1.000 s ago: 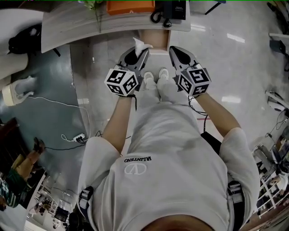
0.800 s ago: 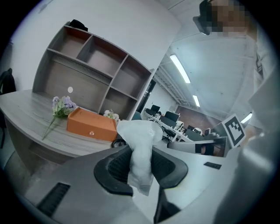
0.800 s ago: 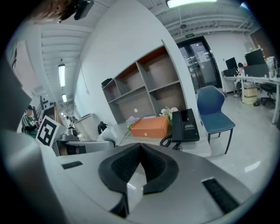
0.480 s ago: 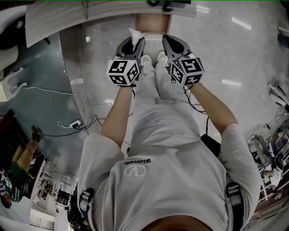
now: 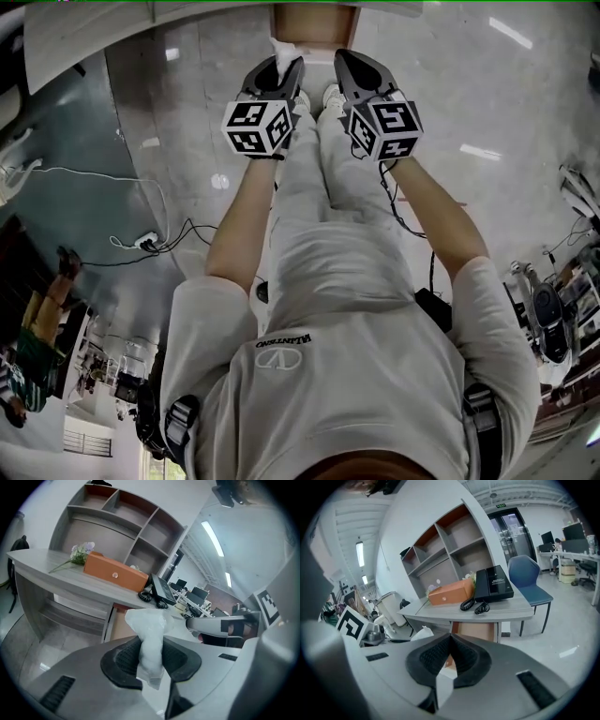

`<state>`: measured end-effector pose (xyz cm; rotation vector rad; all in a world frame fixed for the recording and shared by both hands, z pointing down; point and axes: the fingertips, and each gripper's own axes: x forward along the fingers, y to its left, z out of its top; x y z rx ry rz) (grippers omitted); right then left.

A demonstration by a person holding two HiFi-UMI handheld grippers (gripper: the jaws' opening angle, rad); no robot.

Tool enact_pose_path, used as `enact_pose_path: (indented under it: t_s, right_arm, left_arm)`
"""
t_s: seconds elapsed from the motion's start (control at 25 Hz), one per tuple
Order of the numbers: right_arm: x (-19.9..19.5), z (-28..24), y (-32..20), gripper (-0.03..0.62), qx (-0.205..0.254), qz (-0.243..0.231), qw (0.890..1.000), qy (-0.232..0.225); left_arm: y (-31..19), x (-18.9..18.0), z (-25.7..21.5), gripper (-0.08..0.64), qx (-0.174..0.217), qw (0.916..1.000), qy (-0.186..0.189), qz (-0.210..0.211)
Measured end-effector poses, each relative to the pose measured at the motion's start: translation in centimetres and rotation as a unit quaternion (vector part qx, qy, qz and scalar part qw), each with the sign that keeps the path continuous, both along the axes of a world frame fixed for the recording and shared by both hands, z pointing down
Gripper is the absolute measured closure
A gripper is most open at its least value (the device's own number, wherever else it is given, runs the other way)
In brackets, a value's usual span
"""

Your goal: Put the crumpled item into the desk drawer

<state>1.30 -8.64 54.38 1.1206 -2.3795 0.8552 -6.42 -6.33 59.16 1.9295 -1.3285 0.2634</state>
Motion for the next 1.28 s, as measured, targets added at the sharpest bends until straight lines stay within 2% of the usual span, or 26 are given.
enact_pose_path:
  t_s: [0.24,0.76,1.12,1.28]
  right_arm:
    - [0.1,3.5,0.3,0.594,-0.018,0.017,1.0,-0.003]
    - [-1.9,11.7,-0.5,0.594,-0.043,0.015,0.999,0.017]
    - [-1.1,14.7,-1.2,0.594,-0.055,0.033,0.998,0.017]
    - [-1.0,16.2,-1.2,0.594,-0.059,0.04,0.997,0.018]
  left_arm:
    - [-0.6,0.4,4.0,0.457,-0.018,0.9998,-0.009,-0.005]
    - [-1.8,1.0,10.4,0.457,-0.035,0.9989,-0.03,0.004]
    - [-2.1,1.1,13.6,0.457,-0.05,0.9977,-0.044,-0.006]
    - [-2.0,1.2,14.9,0.457,-0.054,0.9978,-0.036,-0.009]
